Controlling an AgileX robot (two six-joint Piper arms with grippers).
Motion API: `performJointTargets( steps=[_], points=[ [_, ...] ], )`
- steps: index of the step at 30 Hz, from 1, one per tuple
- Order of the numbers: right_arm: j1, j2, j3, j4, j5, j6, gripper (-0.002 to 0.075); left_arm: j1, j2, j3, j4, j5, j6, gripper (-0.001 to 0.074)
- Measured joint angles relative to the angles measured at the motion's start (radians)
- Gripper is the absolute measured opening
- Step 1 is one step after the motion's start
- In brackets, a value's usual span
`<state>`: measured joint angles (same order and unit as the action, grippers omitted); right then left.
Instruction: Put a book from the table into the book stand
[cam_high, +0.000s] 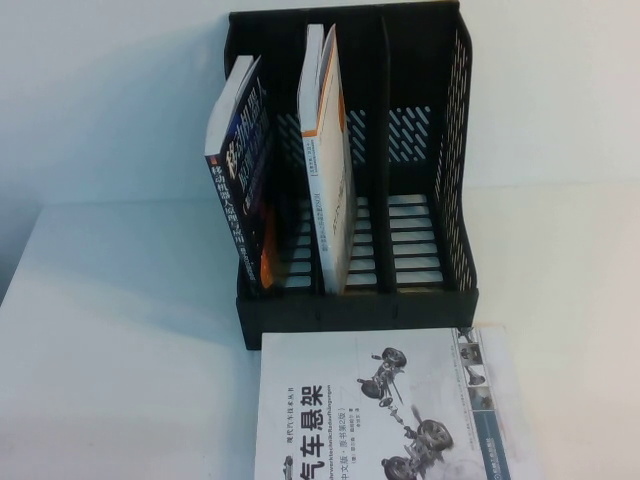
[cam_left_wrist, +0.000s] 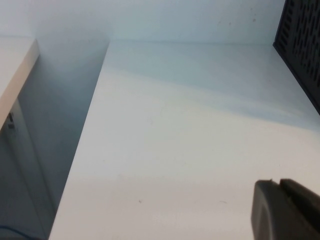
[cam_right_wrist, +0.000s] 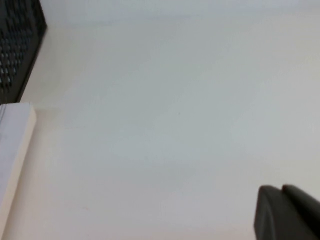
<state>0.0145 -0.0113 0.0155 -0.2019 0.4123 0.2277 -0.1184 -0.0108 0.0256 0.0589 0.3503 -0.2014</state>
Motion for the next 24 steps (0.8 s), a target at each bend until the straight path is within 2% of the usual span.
performJointTargets(
  steps=[6,24],
  points=[
    [-0.004,0.0,0.007,0.051,-0.034,-0.075,-0.0001,0.0,0.0,0.0,0.0,0.0,0.0,-0.0003],
    [-0.004,0.0,0.006,0.065,-0.038,-0.079,-0.0001,0.0,0.0,0.0,0.0,0.0,0.0,-0.0003]
  ],
)
